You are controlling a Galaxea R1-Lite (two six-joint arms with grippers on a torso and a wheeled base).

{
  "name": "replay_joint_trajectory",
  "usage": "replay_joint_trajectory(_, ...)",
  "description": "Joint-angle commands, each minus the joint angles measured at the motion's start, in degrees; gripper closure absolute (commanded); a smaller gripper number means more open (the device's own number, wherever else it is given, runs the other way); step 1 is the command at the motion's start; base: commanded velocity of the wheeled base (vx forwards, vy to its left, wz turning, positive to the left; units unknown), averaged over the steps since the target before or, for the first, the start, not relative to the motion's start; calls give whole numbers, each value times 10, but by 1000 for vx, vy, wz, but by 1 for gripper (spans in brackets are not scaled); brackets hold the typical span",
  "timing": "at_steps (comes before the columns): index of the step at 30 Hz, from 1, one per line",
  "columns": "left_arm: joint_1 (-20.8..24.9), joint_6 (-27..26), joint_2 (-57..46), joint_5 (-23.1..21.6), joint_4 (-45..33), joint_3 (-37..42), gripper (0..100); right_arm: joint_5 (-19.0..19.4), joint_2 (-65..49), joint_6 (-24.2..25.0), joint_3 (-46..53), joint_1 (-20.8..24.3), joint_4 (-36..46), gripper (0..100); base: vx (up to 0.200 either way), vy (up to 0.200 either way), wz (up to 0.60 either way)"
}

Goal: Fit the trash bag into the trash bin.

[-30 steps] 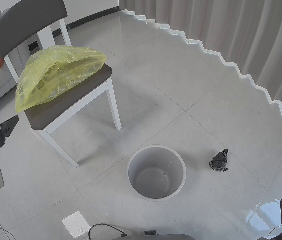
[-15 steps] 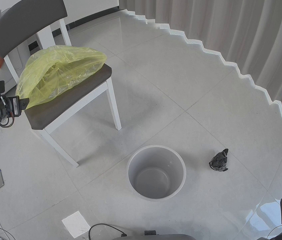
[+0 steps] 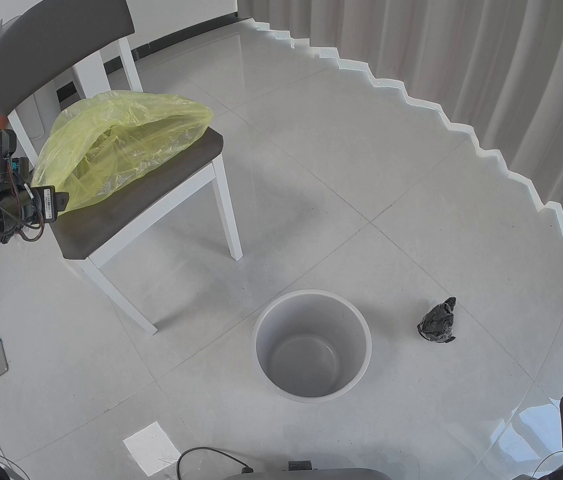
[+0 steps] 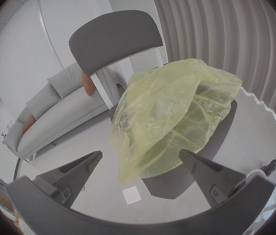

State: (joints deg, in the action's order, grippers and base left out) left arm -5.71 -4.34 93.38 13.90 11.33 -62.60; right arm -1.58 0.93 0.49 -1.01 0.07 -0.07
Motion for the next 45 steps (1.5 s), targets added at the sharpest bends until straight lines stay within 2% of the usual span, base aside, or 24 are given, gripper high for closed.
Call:
replay_joint_trajectory(1, -16, 0, 25, -1, 3, -24, 0, -4, -8, 1, 10, 0, -1, 0, 0, 0, 0)
replay_joint_trajectory(9, -28, 0, 61, -1, 5, -36, 0, -9, -8, 3, 10, 0, -1, 0, 0, 0, 0)
replay_joint_trajectory(16, -49, -1, 83, -10, 54, -29, 0, -9, -8, 3, 10, 0, -1, 0, 0, 0, 0)
replay_joint_trajectory(17, -52, -2, 85, -15, 63, -26, 100, -9, -8, 3, 10, 0, -1, 0, 0, 0, 0)
replay_joint_trajectory(24, -53, 6, 102, -32, 71, -35, 100, -10, -8, 4, 10, 0, -1, 0, 0, 0, 0)
replay_joint_trajectory(31, -50, 43, 100, -61, 88, -53, 100, -3, -7, 14, 6, 0, -20, 0, 0, 0, 0)
replay_joint_trajectory(32, -41, 52, 81, -66, 106, -61, 100, 9, -3, 65, -44, 5, -67, 0, 0, 0, 0)
replay_joint_trajectory(34, -23, 51, 49, -82, 108, -69, 100, 25, 37, 100, -114, 7, -64, 0, 0, 0, 0)
replay_joint_trajectory(36, 1, 48, 14, -97, 106, -78, 100, 29, 92, 94, -158, 7, -49, 0, 0, 0, 0)
replay_joint_trajectory(40, 78, 45, -65, -104, 81, -108, 100, 47, 200, 70, -226, 11, -49, 0, 0, 0, 0)
replay_joint_trajectory(42, 134, 34, -109, -118, 22, -133, 100, 69, 254, 57, -271, 12, -49, 0, 0, 0, 0)
replay_joint_trajectory(45, 205, -15, -152, -128, -92, -191, 100, 84, 323, 53, -330, 12, -49, 0, 0, 0, 0)
